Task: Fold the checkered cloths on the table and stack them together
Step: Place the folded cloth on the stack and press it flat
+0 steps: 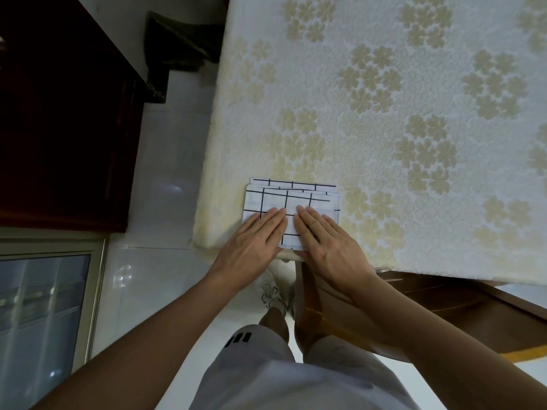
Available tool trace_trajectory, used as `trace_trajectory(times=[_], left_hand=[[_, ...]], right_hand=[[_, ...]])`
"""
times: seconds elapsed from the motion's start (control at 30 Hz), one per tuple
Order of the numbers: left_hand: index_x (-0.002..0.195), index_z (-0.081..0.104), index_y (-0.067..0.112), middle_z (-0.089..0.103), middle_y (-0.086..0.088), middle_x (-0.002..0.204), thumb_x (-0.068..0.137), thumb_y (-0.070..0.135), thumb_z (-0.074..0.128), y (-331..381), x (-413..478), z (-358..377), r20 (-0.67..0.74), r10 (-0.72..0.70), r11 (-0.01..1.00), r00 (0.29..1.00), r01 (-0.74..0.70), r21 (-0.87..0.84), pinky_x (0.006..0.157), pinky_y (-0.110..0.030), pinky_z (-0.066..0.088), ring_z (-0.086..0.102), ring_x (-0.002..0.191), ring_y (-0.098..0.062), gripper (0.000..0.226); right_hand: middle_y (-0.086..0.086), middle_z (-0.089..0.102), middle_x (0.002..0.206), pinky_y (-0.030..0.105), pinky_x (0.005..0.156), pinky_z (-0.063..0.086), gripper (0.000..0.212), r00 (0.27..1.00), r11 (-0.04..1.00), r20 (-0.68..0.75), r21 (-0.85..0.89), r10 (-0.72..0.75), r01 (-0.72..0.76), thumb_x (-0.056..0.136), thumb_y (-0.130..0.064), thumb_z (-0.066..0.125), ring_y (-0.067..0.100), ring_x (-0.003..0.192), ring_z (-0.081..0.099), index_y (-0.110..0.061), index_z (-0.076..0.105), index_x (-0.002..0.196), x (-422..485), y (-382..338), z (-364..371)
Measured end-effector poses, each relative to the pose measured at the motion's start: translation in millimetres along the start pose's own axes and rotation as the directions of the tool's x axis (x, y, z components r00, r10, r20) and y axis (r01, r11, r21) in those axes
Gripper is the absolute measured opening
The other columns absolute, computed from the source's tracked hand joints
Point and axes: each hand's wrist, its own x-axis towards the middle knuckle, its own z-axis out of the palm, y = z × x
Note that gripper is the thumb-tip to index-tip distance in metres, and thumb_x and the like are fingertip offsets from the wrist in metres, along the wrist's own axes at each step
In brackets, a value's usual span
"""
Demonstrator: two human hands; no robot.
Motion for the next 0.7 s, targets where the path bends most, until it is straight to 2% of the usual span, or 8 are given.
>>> trace_trajectory(times=[0.1,0.23,0.37,0.57,0.7], left_hand=[[0.15,0.033,0.002,0.033,-0.018,0.157,0.101,0.023,0.054,-4,2,1,0.004,0.037,0.999,0.999,-0.037,-0.002,0.118,-0.046,0.031,0.03,0.147,-0.029,0.058],[0.151,0.032,0.003,0.033,-0.017,0.157,0.101,0.019,0.052,-6,6,4,-0.004,0.066,0.998,0.998,-0.066,-0.003,0.117,-0.046,0.032,0.028,0.147,-0.029,0.056],[0.15,0.035,0.002,0.035,-0.017,0.156,0.102,0.018,0.047,-12,23,5,-0.04,0.063,0.998,0.997,-0.063,0.012,0.118,-0.046,0.031,0.031,0.146,-0.03,0.052],[0.148,0.038,0.002,0.037,-0.016,0.155,0.104,0.027,0.031,-21,49,2,-0.04,0.015,1.0,0.999,-0.014,0.02,0.115,-0.047,0.035,0.034,0.145,-0.029,0.051],[0.147,0.041,0.002,0.039,-0.015,0.154,0.105,0.03,0.031,-20,52,-4,-0.067,0.023,0.999,0.997,-0.021,0.03,0.116,-0.046,0.035,0.035,0.145,-0.028,0.051]], right_hand=[[0.018,0.014,0.163,0.046,0.12,0.027,0.059,1.0,0.999,-0.009,-0.031,-0.016,0.015,0.109,-0.037,0.013,0.03,0.152,0.014,-0.001,0.02,0.155,0,4,2],[0.018,0.01,0.164,0.047,0.121,0.025,0.058,0.999,0.997,-0.041,-0.065,-0.034,0.031,0.104,-0.02,0.033,0.031,0.152,0.01,-0.001,0.015,0.156,1,7,7],[0.018,0.015,0.164,0.048,0.12,0.027,0.056,0.996,0.997,-0.093,-0.079,0.014,-0.022,0.102,-0.015,0.026,0.031,0.152,0.014,-0.001,0.019,0.155,11,13,4],[0.017,0.017,0.163,0.049,0.121,0.025,0.057,0.993,0.992,-0.095,-0.099,0.071,-0.08,0.102,-0.021,0.024,0.032,0.151,0.016,-0.002,0.02,0.156,29,28,-6],[0.015,0.02,0.163,0.048,0.122,0.022,0.06,0.99,0.992,-0.109,-0.071,0.093,-0.101,0.107,-0.04,0.021,0.029,0.151,0.017,-0.004,0.024,0.155,31,27,-13]])
